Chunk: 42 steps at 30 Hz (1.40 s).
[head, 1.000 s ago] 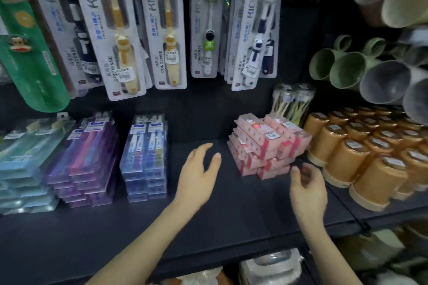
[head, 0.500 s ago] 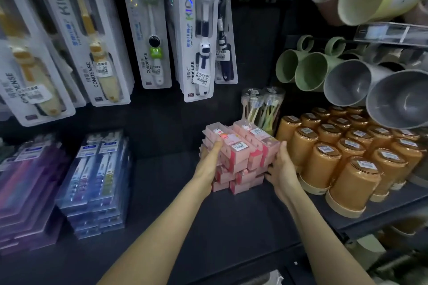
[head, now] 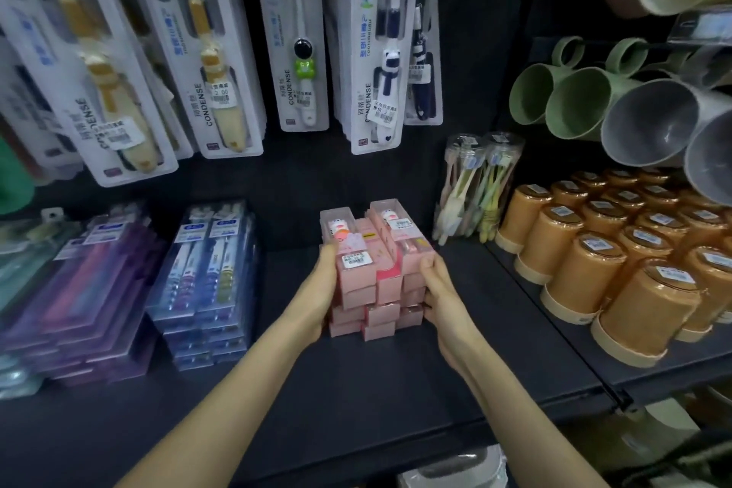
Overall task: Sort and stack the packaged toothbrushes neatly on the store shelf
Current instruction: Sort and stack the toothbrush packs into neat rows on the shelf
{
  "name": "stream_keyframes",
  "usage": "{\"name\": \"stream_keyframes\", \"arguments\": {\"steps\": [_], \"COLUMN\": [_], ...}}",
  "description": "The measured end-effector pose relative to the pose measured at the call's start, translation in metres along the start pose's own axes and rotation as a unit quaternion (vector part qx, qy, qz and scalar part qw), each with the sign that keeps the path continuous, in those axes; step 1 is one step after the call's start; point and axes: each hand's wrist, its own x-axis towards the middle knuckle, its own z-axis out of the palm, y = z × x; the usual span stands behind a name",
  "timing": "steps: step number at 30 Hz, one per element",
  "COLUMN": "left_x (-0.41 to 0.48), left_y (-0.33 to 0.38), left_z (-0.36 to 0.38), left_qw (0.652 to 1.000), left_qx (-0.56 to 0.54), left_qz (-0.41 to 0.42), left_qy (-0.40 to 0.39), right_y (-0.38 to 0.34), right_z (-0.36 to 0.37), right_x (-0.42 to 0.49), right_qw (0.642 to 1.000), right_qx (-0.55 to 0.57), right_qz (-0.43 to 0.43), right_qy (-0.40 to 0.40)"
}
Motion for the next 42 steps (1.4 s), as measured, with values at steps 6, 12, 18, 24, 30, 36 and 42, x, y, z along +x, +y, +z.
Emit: {"name": "stream_keyframes", "arguments": {"steps": [6,12,18,24,30,36,42], "left_x": [-0.035,-0.066,-0.061,-0.054,-0.052,-0.051,-0.054], "left_y": [-0.009,-0.055,-0.068,-0.069,-0.07,-0.07,-0.075], "left_z": [-0.037,-0.043,-0.042,-0.043,-0.046,-0.047,-0.043], "left_qw": [1.0,0.986,0.959,0.942,0.937,0.941,0.956], "left_qx": [0.009,0.09,0.183,0.205,0.215,0.213,0.193], "left_qz": [0.01,0.137,0.2,0.209,0.214,0.211,0.183], "left_qy": [0.007,0.043,0.087,0.167,0.172,0.155,0.127], "right_y": [0.014,0.03,0.033,0.034,0.036,0.036,0.044], "right_z": [0.016,0.027,0.042,0.054,0.063,0.06,0.048], "right_x": [-0.016,-0.018,-0.016,-0.009,-0.008,-0.008,-0.014], "right_qw": [0.991,0.986,0.98,0.978,0.971,0.975,0.974], "right_qx": [-0.078,-0.137,-0.173,-0.182,-0.21,-0.197,-0.211], "right_qz": [-0.038,-0.072,-0.094,-0.103,-0.11,-0.105,-0.085], "right_qy": [-0.099,-0.058,-0.018,0.001,0.043,0.022,-0.011]}}
